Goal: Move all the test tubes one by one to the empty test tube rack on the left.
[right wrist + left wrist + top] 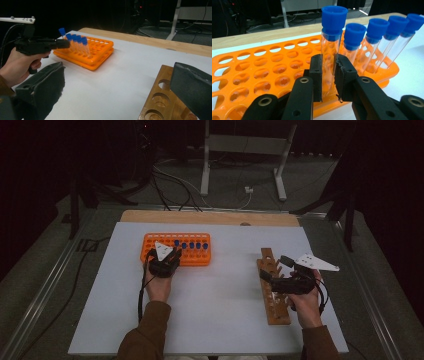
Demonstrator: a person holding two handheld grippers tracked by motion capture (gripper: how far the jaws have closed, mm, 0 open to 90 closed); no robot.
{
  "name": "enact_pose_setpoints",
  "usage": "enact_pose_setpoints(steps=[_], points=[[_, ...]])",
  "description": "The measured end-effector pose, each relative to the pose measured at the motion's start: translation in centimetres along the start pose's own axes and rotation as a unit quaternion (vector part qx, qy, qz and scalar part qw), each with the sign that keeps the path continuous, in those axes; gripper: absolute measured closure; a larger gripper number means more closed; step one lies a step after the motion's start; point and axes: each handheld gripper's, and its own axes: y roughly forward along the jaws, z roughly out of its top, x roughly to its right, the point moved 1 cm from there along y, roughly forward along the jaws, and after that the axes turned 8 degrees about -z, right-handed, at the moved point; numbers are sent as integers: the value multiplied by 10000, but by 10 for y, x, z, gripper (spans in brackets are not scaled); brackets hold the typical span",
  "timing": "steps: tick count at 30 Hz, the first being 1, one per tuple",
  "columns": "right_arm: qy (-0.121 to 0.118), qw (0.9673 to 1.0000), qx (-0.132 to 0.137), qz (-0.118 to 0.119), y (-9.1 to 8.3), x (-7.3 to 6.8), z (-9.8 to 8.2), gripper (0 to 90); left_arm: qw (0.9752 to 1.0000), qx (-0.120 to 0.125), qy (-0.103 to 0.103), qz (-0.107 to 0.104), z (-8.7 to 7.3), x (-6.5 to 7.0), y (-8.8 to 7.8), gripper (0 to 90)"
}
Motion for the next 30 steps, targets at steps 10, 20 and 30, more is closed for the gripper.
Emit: enact_pose_setpoints(steps=[10,20,30], points=[[-12,10000,-37,17,2,-2,-2,1,9999,-164,10,-53,-2,-2,1,785],[8,10000,-51,3,2,0,-4,1,9992,-400,36,-84,-5,-3,5,785],[25,10000,-31,-3,1,1,-4,1,9988,-458,-123,-105,-4,-3,5,778]])
